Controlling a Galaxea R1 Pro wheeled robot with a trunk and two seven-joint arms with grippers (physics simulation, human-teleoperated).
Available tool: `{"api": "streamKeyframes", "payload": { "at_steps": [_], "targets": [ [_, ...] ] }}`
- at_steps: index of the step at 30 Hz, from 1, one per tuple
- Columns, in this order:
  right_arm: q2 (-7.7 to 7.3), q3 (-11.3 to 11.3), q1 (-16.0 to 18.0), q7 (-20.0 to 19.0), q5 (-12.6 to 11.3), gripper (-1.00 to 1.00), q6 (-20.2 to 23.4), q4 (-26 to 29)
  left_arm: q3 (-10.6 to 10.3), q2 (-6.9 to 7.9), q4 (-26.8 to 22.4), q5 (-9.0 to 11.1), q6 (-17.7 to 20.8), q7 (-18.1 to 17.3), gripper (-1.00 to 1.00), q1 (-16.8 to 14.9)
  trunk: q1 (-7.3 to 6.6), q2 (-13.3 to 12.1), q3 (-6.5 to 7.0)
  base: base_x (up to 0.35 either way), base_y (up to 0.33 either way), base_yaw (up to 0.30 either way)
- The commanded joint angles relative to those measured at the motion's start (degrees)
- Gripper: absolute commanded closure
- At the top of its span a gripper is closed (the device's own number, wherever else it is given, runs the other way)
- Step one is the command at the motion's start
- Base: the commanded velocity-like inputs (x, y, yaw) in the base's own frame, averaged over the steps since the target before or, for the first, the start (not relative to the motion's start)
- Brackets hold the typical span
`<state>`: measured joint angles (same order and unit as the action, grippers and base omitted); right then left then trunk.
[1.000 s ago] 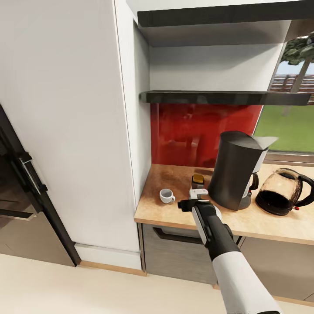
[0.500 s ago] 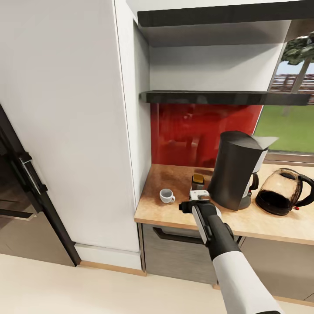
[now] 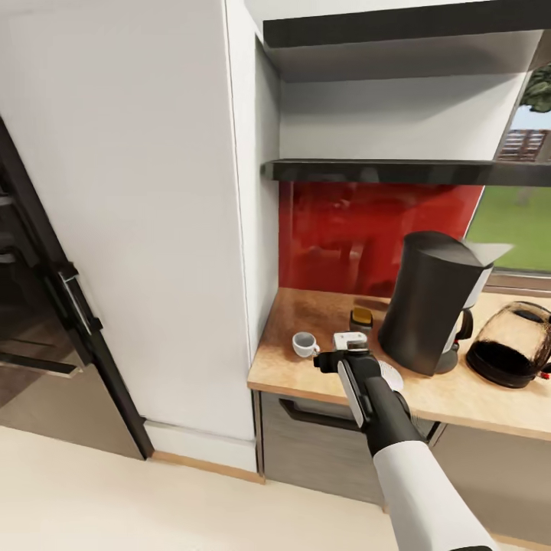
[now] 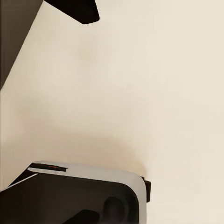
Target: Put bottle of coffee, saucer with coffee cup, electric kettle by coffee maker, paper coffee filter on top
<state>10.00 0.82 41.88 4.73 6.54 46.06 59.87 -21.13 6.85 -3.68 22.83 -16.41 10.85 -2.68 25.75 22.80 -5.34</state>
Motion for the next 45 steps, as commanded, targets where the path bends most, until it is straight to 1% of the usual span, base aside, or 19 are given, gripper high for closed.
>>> {"api": "streamKeyframes", "payload": {
  "at_steps": [1, 4, 11, 14, 17, 19, 20, 21, 24, 30, 31, 33, 34, 35, 42, 45],
  "targets": [
    [0.0, 0.1, 0.0, -0.1, 0.4, -1.0, 0.3, 0.1, -0.5, 0.01, 0.0, 0.4, -0.1, 0.2, -1.0, 0.0, 0.03, 0.1, -0.13, 0.0, 0.0, 0.274],
    [0.0, 0.1, 0.0, -0.1, 0.4, -1.0, 0.3, 0.1, -0.5, 0.01, 0.0, 0.4, -0.1, 0.2, -1.0, 0.0, 0.03, 0.1, -0.13, 0.02, 0.053, 0.276],
    [0.0, 0.1, 0.0, -0.1, 0.4, -1.0, 0.3, 0.1, -0.3, 0.1, 0.0, 0.8, -0.1, 0.3, -1.0, 0.0, 0.03, 0.1, -0.13, 0.075, 0.231, 0.277],
    [0.0, 0.1, 0.0, -0.1, 0.5, -1.0, 0.3, 0.1, -0.4, 0.36, -0.4, 0.7, -0.8, 0.3, -1.0, -0.1, 0.03, 0.1, -0.13, 0.021, 0.055, 0.225],
    [0.0, 0.1, 0.0, -0.1, 0.5, -1.0, 0.3, 0.1, -0.7, 0.68, -2.9, 0.3, -1.4, 0.2, -1.0, -0.6, 0.03, 0.1, -0.13, 0.026, 0.031, 0.07],
    [0.0, 0.1, 0.0, -0.1, 0.5, -1.0, 0.3, 0.1, -0.8, 0.84, -5.8, 0.0, -1.6, 0.2, -1.0, -1.4, 0.03, 0.1, -0.13, 0.007, 0.008, 0.018],
    [0.0, 0.1, 0.0, -0.1, 0.5, -1.0, 0.3, 0.1, -0.9, 0.8, -7.6, -0.5, -1.6, 0.2, -1.0, -2.2, 0.03, 0.1, -0.13, 0.003, 0.003, 0.007],
    [0.0, 0.1, 0.0, -0.1, 0.6, -1.0, 0.3, 0.1, -0.9, 0.63, -9.7, -1.7, -1.6, 0.1, -1.0, -3.0, 0.03, 0.1, -0.13, 0.001, 0.001, 0.003],
    [0.0, -0.1, 0.0, -0.1, 0.7, -1.0, 0.3, 0.1, -0.8, 0.41, -11.3, -3.8, -1.5, 0.2, -1.0, -3.5, 0.03, 0.1, -0.13, 0.148, 0.0, 0.001],
    [-0.07, -0.3, 0.0, 0.0, 1.0, -1.0, 1.0, -0.2, -0.8, 0.45, -11.5, -4.2, -1.6, 0.2, -1.0, -3.6, 0.03, 0.1, -0.13, 0.14, 0.0, 0.0],
    [-1.29, -0.3, 0.0, 0.1, 1.2, -1.0, 2.7, -0.3, -0.7, 0.57, -11.5, -4.2, -1.6, 0.2, -1.0, -3.6, 0.03, 0.1, -0.13, 0.005, 0.0, 0.0],
    [-1.79, -0.3, 0.0, 0.1, 1.1, -1.0, 4.5, -0.3, -0.6, 0.61, -11.5, -4.2, -1.6, 0.2, -1.0, -3.6, 0.03, 0.1, -0.13, 0.033, 0.0, 0.0],
    [-2.34, -0.3, 0.0, 0.1, 1.1, -1.0, 7.0, -0.3, -0.5, 0.62, -11.4, -4.2, -1.6, 0.2, -1.0, -3.6, 0.03, 0.1, -0.13, 0.212, 0.0, 0.0],
    [-2.5, -0.3, 0.0, 0.1, 1.0, -1.0, 7.5, -0.3, -0.5, 0.62, -11.4, -4.0, -1.6, 0.2, -1.0, -3.6, 0.03, 0.1, -0.13, 0.194, 0.0, 0.0],
    [-2.63, -0.2, 0.0, 0.1, 1.0, -1.0, 7.9, -0.4, -0.4, 0.62, -11.1, -4.0, -1.6, 0.2, -1.0, -3.6, 0.03, 0.1, -0.13, 0.049, 0.0, 0.0],
    [-2.64, -0.1, 0.0, 0.1, 1.0, -1.0, 7.9, -0.4, -0.4, 0.62, -11.0, -3.8, -1.6, 0.2, -1.0, -3.6, 0.03, 0.1, -0.13, 0.215, 0.0, 0.0]
  ]
}}
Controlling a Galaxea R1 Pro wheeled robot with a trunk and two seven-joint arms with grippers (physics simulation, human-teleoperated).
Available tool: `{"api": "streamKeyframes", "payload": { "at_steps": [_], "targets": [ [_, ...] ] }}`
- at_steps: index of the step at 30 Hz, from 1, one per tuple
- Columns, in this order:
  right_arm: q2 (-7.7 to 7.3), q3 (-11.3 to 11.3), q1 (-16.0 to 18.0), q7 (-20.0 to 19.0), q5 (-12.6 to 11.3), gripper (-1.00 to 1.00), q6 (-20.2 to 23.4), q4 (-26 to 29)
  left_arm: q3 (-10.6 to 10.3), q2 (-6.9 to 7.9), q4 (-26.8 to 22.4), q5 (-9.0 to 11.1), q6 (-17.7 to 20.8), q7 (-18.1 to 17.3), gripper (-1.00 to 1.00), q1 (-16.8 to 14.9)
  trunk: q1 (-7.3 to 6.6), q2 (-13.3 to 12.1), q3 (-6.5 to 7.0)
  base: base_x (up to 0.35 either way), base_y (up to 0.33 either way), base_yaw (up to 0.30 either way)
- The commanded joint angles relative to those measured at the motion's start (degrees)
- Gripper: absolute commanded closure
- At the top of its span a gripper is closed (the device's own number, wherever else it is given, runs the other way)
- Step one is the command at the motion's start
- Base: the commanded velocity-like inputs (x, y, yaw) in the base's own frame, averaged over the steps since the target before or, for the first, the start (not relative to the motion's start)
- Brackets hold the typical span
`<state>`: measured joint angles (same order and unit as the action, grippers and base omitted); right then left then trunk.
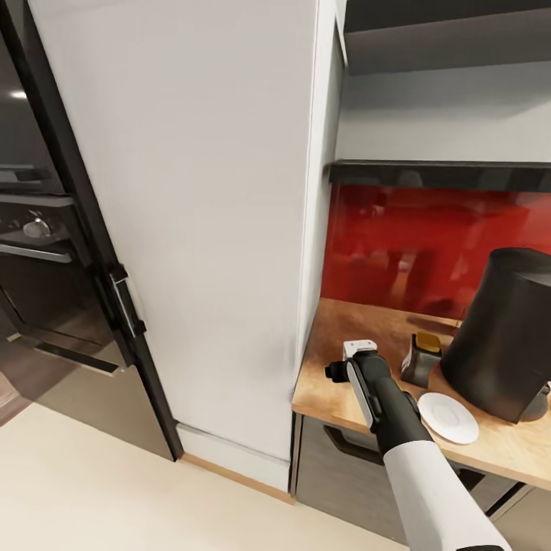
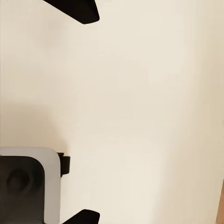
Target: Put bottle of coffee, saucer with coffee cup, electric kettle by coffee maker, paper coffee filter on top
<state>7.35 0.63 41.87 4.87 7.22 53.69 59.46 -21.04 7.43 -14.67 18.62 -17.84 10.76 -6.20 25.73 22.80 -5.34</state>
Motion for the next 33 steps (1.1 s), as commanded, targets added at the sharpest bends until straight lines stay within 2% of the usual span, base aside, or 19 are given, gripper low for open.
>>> {"api": "streamKeyframes", "payload": {
  "at_steps": [1, 21, 26, 33],
  "targets": [
    [0.01, 0.1, 0.1, 0.0, 0.3, -1.0, 0.3, 0.0, -0.5, 0.04, 0.0, 0.4, -0.1, 0.3, -1.0, 0.0, 0.06, 0.1, -0.13, 0.127, 0.0, 0.0],
    [-0.13, 0.1, 0.1, 0.0, 0.4, -1.0, 0.4, -0.2, -0.4, 0.3, 0.2, 0.2, -0.3, 0.3, -1.0, 0.0, 0.06, 0.1, -0.13, 0.089, 0.0, 0.0],
    [-1.2, 0.1, 0.1, -0.1, 0.4, -1.0, 0.3, -1.8, -0.3, 0.43, 0.5, 0.1, -0.2, 0.3, -1.0, 0.8, 0.06, 0.1, -0.13, 0.002, 0.0, 0.0],
    [-1.37, 0.1, 0.1, 0.0, 0.3, -1.0, 0.3, -2.6, -0.5, 0.4, 0.8, 0.0, 0.0, 0.3, -1.0, 0.9, 0.06, 0.1, -0.13, 0.0, 0.0, 0.0]
  ]
}}
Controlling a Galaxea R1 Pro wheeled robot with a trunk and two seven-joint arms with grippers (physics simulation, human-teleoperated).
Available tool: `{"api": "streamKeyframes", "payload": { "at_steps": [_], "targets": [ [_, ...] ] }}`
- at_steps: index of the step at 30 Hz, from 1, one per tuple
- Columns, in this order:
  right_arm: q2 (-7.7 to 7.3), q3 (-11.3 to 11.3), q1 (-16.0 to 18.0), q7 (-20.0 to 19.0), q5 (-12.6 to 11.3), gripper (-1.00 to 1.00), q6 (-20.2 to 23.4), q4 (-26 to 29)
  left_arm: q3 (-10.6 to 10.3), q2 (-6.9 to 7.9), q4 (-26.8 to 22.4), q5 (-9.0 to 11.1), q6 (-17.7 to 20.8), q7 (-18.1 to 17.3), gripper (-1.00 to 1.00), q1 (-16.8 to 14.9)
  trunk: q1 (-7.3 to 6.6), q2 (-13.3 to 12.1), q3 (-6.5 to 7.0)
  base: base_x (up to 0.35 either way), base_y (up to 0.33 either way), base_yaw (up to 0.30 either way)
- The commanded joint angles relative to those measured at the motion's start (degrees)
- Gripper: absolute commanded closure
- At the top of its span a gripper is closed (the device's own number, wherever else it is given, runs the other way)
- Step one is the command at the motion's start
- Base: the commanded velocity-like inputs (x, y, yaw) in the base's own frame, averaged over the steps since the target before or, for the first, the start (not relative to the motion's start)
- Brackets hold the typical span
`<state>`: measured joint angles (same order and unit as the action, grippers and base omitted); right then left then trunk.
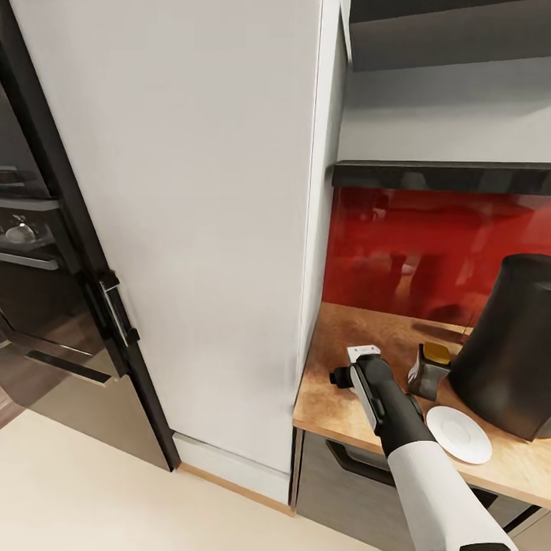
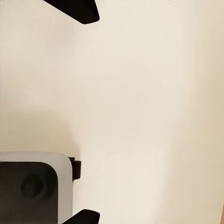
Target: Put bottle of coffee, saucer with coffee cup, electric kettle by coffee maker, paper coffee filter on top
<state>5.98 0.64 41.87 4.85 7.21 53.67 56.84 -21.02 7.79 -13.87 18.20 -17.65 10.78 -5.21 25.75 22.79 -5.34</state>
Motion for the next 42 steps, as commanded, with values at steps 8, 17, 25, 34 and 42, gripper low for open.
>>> {"api": "streamKeyframes", "payload": {
  "at_steps": [8, 17, 25, 34, 42],
  "targets": [
    [0.0, 0.1, 0.1, 0.0, 0.3, -1.0, 0.3, 0.0, -0.6, 0.03, 0.0, 0.4, -0.2, 0.3, -1.0, -0.1, 0.04, 0.1, -0.13, 0.091, 0.048, 0.0],
    [0.0, 0.1, 0.1, 0.0, 0.4, -1.0, 0.3, -0.7, -0.6, 0.03, 0.0, 0.4, -0.1, 0.3, -1.0, -0.1, 0.04, 0.1, -0.13, 0.013, 0.008, 0.0],
    [-0.07, 0.1, 0.1, -0.1, 0.4, -1.0, 0.3, -1.9, -0.6, 0.01, 0.0, 0.4, 0.0, 0.3, -1.0, -0.1, 0.04, 0.1, -0.13, 0.002, 0.0, 0.0],
    [-0.47, 0.1, 0.1, -0.1, 0.3, -1.0, 0.3, -2.1, -0.6, 0.03, 0.0, 0.4, 0.0, 0.3, -1.0, -0.1, 0.04, 0.1, -0.13, 0.1, 0.0, 0.0],
    [-1.16, 0.1, 0.1, -0.1, 0.3, -1.0, 0.3, -2.2, -0.6, 0.02, 0.0, 0.4, 0.0, 0.3, -1.0, -0.1, 0.04, 0.1, -0.13, 0.005, 0.0, 0.0]
  ]
}}
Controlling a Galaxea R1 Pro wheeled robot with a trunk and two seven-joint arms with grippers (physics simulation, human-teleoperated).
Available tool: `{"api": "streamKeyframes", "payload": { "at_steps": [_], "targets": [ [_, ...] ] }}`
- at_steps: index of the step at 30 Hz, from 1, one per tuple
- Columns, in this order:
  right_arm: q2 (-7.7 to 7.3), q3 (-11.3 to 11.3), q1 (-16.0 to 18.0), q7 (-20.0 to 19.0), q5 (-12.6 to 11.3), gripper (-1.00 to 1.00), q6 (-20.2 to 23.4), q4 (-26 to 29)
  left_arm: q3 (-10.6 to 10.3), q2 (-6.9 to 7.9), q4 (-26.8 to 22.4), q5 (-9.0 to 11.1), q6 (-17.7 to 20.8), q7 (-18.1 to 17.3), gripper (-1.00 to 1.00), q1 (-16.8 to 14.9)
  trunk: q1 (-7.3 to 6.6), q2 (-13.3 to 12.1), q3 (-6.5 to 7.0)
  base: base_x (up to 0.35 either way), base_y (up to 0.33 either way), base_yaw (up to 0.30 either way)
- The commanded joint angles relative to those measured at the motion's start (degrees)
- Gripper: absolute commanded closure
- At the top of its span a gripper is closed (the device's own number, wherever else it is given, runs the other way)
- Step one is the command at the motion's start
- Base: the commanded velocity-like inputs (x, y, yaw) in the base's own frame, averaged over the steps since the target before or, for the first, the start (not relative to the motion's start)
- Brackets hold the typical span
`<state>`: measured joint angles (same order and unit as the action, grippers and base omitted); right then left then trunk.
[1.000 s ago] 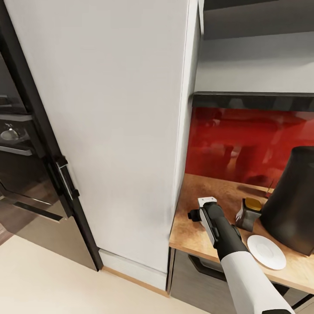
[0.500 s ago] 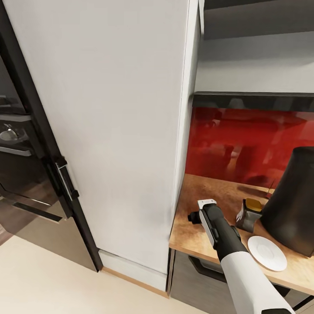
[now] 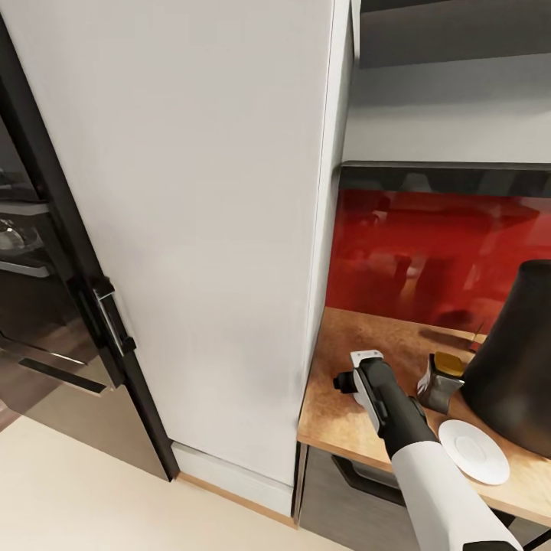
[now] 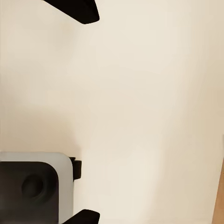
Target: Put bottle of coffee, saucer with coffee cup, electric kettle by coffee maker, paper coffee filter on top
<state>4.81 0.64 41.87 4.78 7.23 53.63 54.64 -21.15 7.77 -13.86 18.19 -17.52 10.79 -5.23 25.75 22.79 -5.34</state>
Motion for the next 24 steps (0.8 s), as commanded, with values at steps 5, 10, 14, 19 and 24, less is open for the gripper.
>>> {"api": "streamKeyframes", "payload": {
  "at_steps": [5, 10, 14, 19, 24],
  "targets": [
    [-0.06, 0.1, 0.1, 0.0, 0.3, -1.0, 0.3, 0.0, -0.5, 0.05, 0.0, 0.4, -0.2, 0.3, -1.0, 0.0, 0.04, 0.1, -0.13, 0.0, 0.0, 0.0],
    [-0.06, 0.2, 0.1, 0.0, 0.3, -1.0, 0.2, -0.1, -0.5, 0.05, 0.0, 0.4, -0.2, 0.3, -1.0, 0.0, 0.04, 0.1, -0.13, 0.0, 0.0, 0.0],
    [-0.06, 0.1, 0.1, 0.0, 0.3, -1.0, 0.2, -2.2, -0.5, 0.05, 0.0, 0.4, -0.2, 0.3, -1.0, 0.0, 0.04, 0.1, -0.13, 0.0, 0.0, 0.0],
    [-0.06, 0.1, 0.1, 0.0, 0.2, -1.0, 0.2, -2.9, -0.5, -0.01, 1.0, 0.4, -0.3, 0.3, -1.0, 0.0, 0.04, 0.1, -0.13, 0.0, 0.0, 0.0],
    [-0.06, 0.0, 0.1, 0.0, 0.2, -1.0, 0.2, -2.9, -0.4, -0.04, 1.5, 0.4, -0.3, 0.3, -1.0, 0.0, 0.04, 0.1, -0.13, 0.0, 0.0, 0.0]
  ]
}}
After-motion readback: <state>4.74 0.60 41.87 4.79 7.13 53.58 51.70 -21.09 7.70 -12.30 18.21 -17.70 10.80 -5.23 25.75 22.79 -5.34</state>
